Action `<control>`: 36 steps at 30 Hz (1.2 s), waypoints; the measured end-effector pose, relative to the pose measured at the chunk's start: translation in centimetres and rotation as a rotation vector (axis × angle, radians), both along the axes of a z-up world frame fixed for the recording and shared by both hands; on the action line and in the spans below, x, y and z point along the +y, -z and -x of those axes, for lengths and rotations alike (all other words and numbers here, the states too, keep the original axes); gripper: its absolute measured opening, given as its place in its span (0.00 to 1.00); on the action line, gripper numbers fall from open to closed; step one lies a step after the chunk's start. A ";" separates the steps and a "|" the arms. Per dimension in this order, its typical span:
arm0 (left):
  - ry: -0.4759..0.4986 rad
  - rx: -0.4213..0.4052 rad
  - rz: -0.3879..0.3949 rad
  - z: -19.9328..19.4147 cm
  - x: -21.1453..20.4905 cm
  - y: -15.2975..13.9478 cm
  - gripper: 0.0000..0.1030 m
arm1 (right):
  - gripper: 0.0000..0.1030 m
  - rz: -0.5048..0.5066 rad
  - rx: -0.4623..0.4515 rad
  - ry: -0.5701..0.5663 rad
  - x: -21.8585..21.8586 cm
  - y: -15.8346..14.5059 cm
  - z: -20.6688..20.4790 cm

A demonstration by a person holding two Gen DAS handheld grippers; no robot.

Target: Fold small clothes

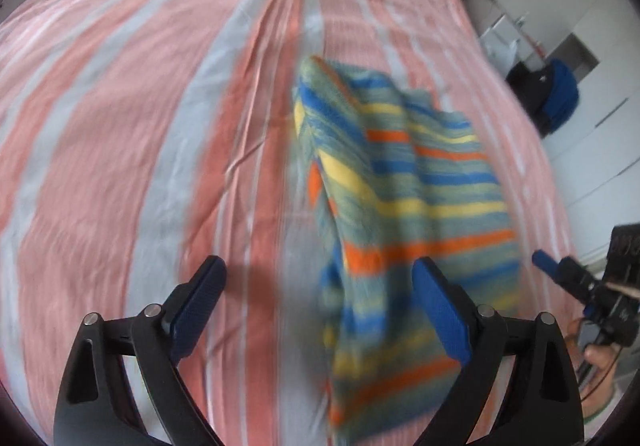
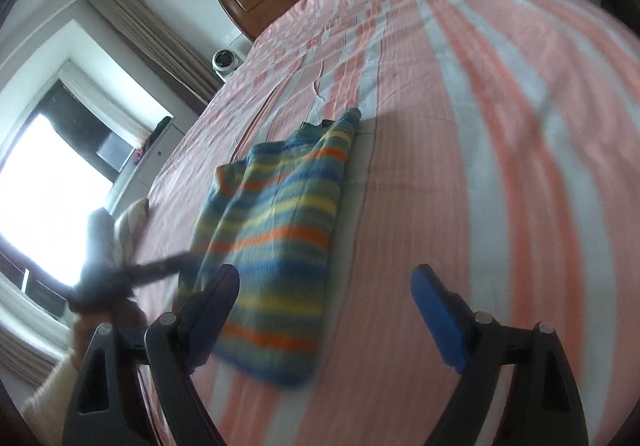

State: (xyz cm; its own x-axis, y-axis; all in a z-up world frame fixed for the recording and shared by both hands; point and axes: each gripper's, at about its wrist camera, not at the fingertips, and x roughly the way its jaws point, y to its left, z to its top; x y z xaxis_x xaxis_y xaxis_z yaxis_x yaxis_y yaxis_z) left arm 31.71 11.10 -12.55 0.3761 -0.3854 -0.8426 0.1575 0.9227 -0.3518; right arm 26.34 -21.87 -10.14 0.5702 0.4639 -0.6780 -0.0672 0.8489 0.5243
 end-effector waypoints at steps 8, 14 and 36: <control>0.015 -0.029 -0.171 -2.4 -3.8 0.7 0.59 | 0.28 -0.043 0.110 -0.062 5.4 4.1 -8.7; 0.045 -0.143 -0.179 -0.3 -5.9 -2.4 0.12 | 0.22 0.658 -0.205 -0.164 15.9 -0.7 -3.7; -0.156 -0.579 -0.417 20.8 -4.3 -10.2 1.00 | 0.99 0.693 -0.347 0.033 7.7 -6.4 13.7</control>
